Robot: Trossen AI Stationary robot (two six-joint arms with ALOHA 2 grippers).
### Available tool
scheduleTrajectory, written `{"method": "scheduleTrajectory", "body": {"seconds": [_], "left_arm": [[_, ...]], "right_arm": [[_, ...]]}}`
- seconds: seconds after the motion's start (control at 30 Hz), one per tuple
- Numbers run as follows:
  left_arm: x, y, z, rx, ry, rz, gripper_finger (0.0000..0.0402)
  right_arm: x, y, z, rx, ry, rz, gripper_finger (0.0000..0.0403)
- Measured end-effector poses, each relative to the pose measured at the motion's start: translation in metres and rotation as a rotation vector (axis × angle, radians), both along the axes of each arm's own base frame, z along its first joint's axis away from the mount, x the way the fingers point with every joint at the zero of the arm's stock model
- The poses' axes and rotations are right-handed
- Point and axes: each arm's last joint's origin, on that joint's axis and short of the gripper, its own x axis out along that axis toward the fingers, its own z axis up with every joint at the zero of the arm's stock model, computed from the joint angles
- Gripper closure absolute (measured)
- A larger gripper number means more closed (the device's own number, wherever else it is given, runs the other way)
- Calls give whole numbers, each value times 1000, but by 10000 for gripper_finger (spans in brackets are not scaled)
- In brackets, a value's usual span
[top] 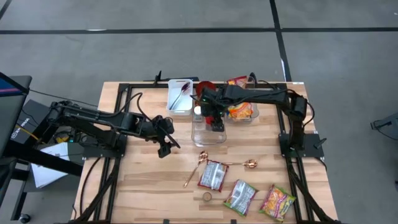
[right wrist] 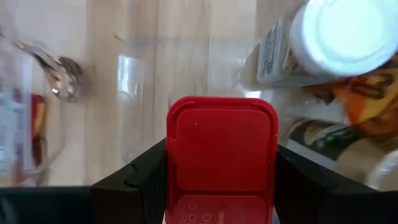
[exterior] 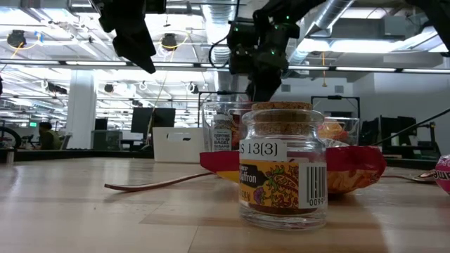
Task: Pick & Place Food Item
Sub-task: Put the red spice can into the left transparent bin
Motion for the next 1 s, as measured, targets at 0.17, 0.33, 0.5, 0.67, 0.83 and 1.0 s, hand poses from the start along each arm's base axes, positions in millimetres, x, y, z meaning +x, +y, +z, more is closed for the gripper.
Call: {"method": "scheduleTrajectory", "body": {"seconds": [0.17,0.33,0.5,0.67,0.83,1.0], "left_arm": [[0,0,0,0,0,0,108],[0,0,0,-1,0,0,108],[0,0,0,1,-2,2,108],[0,0,0,1,-4,2,108],[0,0,0,1,-4,2,108],[0,0,0,-2,-5,5,108]], "right_arm": [[-3,0,-14,-2,12,11,189],[-4,0,-22,2,9,13,189],[-1,-1,-21,-11,-25,4,189],[0,-4,-20,-16,-38,-8,189],[1,-7,-20,-38,-52,-18,189],[0,-11,-20,-43,-52,-14,189]]}}
